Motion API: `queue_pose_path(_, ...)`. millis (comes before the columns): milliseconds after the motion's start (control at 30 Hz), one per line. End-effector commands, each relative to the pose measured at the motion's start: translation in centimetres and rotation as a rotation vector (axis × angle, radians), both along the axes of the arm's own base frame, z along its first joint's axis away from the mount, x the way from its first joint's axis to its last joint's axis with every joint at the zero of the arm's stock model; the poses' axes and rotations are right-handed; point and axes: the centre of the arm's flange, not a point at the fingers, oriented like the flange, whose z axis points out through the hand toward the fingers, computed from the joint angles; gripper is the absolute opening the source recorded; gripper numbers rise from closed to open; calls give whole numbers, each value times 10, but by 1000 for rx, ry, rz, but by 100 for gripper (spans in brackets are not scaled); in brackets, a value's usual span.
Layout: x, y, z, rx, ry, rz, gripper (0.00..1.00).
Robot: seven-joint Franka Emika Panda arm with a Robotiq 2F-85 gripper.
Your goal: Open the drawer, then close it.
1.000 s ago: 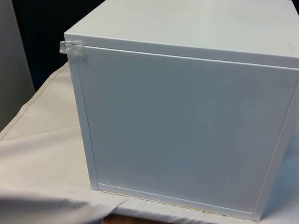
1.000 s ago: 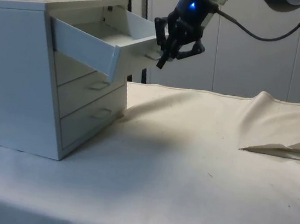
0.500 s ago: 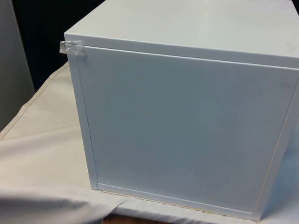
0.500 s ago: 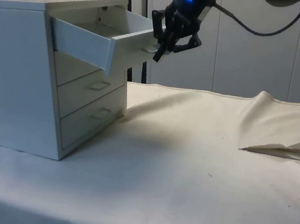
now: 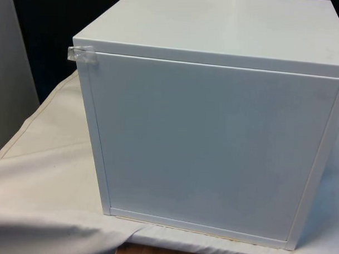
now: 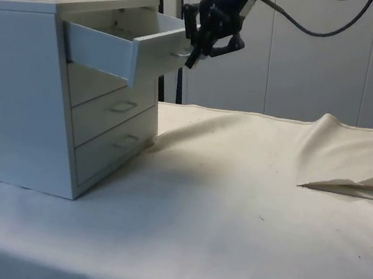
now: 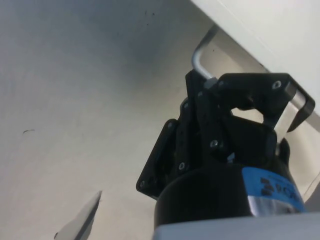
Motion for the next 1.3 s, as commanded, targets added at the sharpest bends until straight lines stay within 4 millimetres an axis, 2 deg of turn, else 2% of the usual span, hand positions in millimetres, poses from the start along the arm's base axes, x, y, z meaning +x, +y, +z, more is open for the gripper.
queue_pose_path(0, 5, -3, 6, -18, -16, -12, 0)
queue_pose_path(200, 11, -5, 11, -26, -23, -18, 0)
queue_pose_path(233, 6, -1, 6, -6, -7, -5, 0)
queue_pose_path(267, 12, -6, 12, -26, -25, -19, 0)
queue_pose_path(467, 19, -6, 18, -30, -33, -23, 0)
queue_pose_path(500, 14, -3, 12, -13, -18, -12, 0)
queue_pose_path(533, 21, -6, 19, -32, -35, -22, 0)
queue_pose_path(667, 29, -7, 24, -36, -37, -26, 0)
queue_pose_path(767, 34, -7, 26, -36, -39, -29, 0)
queue_pose_path(800, 30, -5, 23, -29, -33, -23, 0)
queue_pose_path(867, 40, -7, 27, -36, -37, -32, 0)
queue_pose_path(1267, 66, -11, 35, -43, -50, -53, 0)
